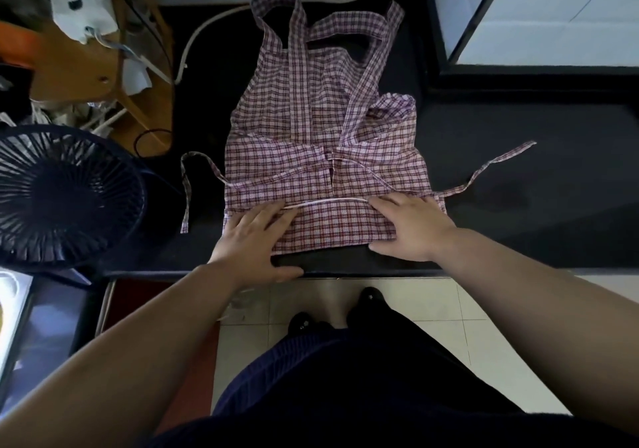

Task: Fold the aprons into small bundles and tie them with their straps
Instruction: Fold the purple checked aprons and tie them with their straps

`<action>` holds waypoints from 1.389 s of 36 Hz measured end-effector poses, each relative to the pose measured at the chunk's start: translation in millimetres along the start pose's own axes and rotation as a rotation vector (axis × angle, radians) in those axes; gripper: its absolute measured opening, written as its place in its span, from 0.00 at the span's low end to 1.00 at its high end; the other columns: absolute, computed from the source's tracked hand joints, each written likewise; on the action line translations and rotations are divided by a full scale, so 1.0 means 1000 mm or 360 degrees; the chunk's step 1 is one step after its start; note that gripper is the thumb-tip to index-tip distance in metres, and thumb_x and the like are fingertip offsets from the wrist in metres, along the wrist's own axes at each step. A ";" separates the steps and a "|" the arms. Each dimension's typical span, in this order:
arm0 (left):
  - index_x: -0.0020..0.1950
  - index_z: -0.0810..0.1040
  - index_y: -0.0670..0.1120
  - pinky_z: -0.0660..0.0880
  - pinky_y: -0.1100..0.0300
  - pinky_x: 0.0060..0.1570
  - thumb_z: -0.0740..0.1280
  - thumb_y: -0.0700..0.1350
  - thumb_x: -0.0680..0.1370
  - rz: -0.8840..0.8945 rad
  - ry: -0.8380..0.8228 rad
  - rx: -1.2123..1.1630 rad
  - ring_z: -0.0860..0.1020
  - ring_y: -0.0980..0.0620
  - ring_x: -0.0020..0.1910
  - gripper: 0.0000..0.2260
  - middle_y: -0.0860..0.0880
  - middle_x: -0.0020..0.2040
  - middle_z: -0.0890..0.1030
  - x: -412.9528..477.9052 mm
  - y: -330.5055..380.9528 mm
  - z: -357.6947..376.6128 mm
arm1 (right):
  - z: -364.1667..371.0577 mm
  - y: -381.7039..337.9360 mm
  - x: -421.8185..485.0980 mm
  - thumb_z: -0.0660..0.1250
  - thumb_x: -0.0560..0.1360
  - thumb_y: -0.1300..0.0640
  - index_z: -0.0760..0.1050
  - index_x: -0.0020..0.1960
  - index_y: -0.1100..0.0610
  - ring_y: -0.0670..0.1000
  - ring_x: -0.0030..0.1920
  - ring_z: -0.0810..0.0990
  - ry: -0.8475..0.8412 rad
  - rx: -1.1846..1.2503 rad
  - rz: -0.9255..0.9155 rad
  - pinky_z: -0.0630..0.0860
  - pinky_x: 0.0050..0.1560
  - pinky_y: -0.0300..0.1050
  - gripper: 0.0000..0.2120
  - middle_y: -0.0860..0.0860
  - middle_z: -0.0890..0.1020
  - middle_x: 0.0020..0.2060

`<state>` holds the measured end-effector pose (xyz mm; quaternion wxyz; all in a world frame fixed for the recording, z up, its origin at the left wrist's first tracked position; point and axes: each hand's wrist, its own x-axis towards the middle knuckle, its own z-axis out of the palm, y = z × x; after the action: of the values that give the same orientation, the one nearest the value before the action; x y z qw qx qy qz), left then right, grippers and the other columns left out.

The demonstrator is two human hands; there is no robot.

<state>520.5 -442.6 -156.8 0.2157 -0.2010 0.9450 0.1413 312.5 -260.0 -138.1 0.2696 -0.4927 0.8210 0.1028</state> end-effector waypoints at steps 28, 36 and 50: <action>0.71 0.71 0.55 0.57 0.46 0.73 0.58 0.60 0.80 -0.0375 0.0234 -0.0559 0.61 0.48 0.74 0.21 0.54 0.77 0.59 0.010 -0.017 -0.009 | -0.012 0.019 -0.011 0.57 0.79 0.63 0.67 0.65 0.60 0.65 0.59 0.73 0.0449 0.0341 0.1044 0.72 0.50 0.55 0.15 0.61 0.70 0.62; 0.64 0.74 0.47 0.73 0.46 0.57 0.62 0.51 0.79 -0.0651 0.0645 -0.0635 0.70 0.41 0.62 0.15 0.44 0.68 0.67 0.056 -0.012 -0.055 | -0.059 0.032 0.026 0.59 0.79 0.48 0.64 0.71 0.58 0.61 0.63 0.71 0.0840 0.0990 0.0784 0.71 0.61 0.54 0.24 0.59 0.67 0.67; 0.75 0.64 0.59 0.71 0.48 0.64 0.66 0.42 0.77 -0.0735 0.0108 -0.0643 0.63 0.37 0.70 0.28 0.46 0.77 0.55 0.115 -0.036 -0.060 | -0.094 0.060 0.079 0.60 0.78 0.58 0.68 0.66 0.61 0.59 0.59 0.75 0.0717 0.1167 0.1183 0.71 0.47 0.46 0.18 0.59 0.74 0.61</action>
<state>420.4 -532.2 -164.8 0.1660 -0.4538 0.8338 0.2669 199.8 -330.5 -108.3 0.1870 -0.0547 0.9584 -0.2085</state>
